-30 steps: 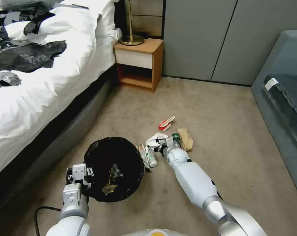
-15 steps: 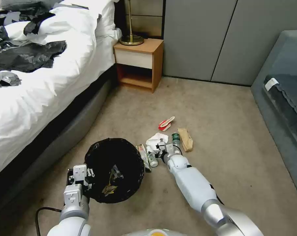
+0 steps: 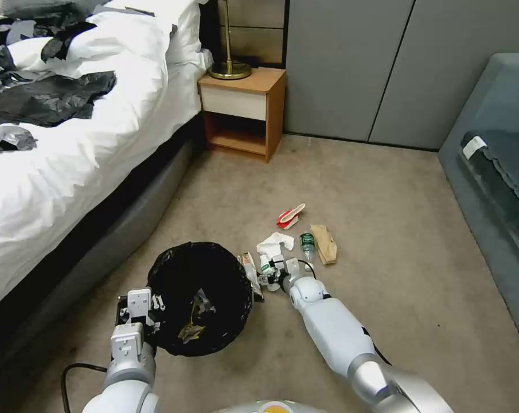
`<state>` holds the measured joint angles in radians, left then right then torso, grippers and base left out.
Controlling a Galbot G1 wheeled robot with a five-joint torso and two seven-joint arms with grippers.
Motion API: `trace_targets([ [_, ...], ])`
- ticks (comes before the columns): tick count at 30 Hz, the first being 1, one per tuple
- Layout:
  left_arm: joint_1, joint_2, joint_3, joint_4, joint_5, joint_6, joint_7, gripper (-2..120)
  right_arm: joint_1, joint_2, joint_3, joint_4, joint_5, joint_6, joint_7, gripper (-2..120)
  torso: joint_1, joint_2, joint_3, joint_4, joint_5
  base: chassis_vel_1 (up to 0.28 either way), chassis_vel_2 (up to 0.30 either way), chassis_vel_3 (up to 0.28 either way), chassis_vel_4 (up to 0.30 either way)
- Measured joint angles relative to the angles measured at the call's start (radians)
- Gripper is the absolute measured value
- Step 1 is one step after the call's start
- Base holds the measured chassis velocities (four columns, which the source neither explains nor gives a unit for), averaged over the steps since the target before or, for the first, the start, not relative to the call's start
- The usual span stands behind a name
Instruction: Pick up the trash bin, then pick up the garbage from the floor and place it into the trash bin.
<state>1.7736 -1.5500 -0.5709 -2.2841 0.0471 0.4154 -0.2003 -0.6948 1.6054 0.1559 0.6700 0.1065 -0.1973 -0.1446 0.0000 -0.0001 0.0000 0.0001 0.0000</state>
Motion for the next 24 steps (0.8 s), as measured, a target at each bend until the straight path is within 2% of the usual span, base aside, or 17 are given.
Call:
trace_targets([
  [4, -0.006, 0.003, 0.001, 0.001, -0.006, 0.0, 0.0, 1, -0.014, 0.002, 0.015, 0.001, -0.016, 0.009, 0.008, 81, 0.0, 0.0, 0.0, -0.0001, 0.0, 0.0, 0.0, 0.0, 0.0],
  [5, -0.006, 0.003, 0.001, 0.001, -0.006, 0.0, 0.0, 1, -0.014, 0.002, 0.015, 0.001, -0.016, 0.009, 0.008, 81, 0.0, 0.0, 0.0, -0.0001, 0.0, 0.0, 0.0, 0.0, 0.0],
  [8, -0.008, 0.01, 0.003, 0.007, -0.007, 0.002, 0.0, 1, -0.02, 0.002, 0.039, -0.001, -0.033, 0.016, 0.011, 65, 0.0, 0.0, 0.0, -0.0001, -0.0001, 0.0, 0.0, 0.0, 0.0],
  [9, -0.008, 0.01, 0.003, 0.007, -0.007, 0.002, 0.0, 1, -0.02, 0.002, 0.039, -0.001, -0.033, 0.016, 0.011, 65, 0.0, 0.0, 0.0, -0.0001, -0.0001, 0.0, 0.0, 0.0, 0.0],
  [11, -0.013, 0.012, 0.005, 0.009, -0.007, 0.005, 0.0, 1, -0.024, 0.001, 0.042, 0.0, -0.037, 0.021, 0.012, 54, 0.0, 0.0, 0.0, -0.0001, -0.0001, 0.0, 0.0, 0.0, 0.0],
  [12, -0.013, 0.012, 0.005, 0.009, -0.007, 0.005, 0.0, 1, -0.024, 0.001, 0.042, 0.0, -0.037, 0.021, 0.012, 54, 0.0, 0.0, 0.0, -0.0001, -0.0001, 0.0, 0.0, 0.0, 0.0],
  [14, -0.016, 0.014, 0.007, 0.01, -0.007, 0.007, 0.0, 1, -0.025, 0.0, 0.048, 0.002, -0.042, 0.023, 0.013, 44, 0.0, 0.0, 0.0, -0.0002, 0.0, 0.0, 0.0, 0.0, 0.0],
  [24, -0.018, 0.016, 0.014, 0.017, -0.005, 0.012, 0.001, 1, -0.028, -0.013, 0.045, 0.017, -0.045, 0.029, 0.017, 23, 0.0, 0.0, 0.0, 0.0, 0.0001, 0.0, 0.0, 0.0, 0.0],
])
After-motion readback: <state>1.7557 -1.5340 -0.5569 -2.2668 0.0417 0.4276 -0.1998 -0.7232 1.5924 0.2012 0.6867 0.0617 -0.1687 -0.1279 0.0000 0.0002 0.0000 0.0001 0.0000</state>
